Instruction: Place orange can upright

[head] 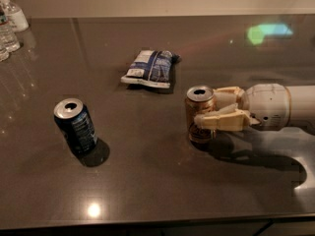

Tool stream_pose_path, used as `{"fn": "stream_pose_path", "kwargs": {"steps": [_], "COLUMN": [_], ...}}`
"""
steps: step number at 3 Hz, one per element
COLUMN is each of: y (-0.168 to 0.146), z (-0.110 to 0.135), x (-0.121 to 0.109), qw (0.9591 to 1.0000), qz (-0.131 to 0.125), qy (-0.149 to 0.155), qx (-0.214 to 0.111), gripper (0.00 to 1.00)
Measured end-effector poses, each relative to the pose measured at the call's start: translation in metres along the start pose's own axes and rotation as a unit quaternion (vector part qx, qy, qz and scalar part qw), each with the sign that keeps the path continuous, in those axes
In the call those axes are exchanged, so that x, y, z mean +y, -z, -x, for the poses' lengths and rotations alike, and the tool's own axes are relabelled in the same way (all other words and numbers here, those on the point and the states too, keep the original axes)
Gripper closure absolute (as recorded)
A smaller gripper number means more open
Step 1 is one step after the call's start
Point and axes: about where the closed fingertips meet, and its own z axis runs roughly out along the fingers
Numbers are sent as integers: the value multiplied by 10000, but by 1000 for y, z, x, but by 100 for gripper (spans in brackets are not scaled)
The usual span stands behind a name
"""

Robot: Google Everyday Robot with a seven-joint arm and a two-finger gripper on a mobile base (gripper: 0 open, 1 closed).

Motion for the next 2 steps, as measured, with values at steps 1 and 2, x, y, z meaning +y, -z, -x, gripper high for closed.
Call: {"fn": "stream_pose_path", "kwargs": {"steps": [1, 2], "y": [-2, -3], "z": [-3, -3], "x": [-2, -2], "qw": [9999, 9996], "qz": [-62, 25], "qy": [30, 107], "qx": [-98, -272], "gripper": [82, 59]}}
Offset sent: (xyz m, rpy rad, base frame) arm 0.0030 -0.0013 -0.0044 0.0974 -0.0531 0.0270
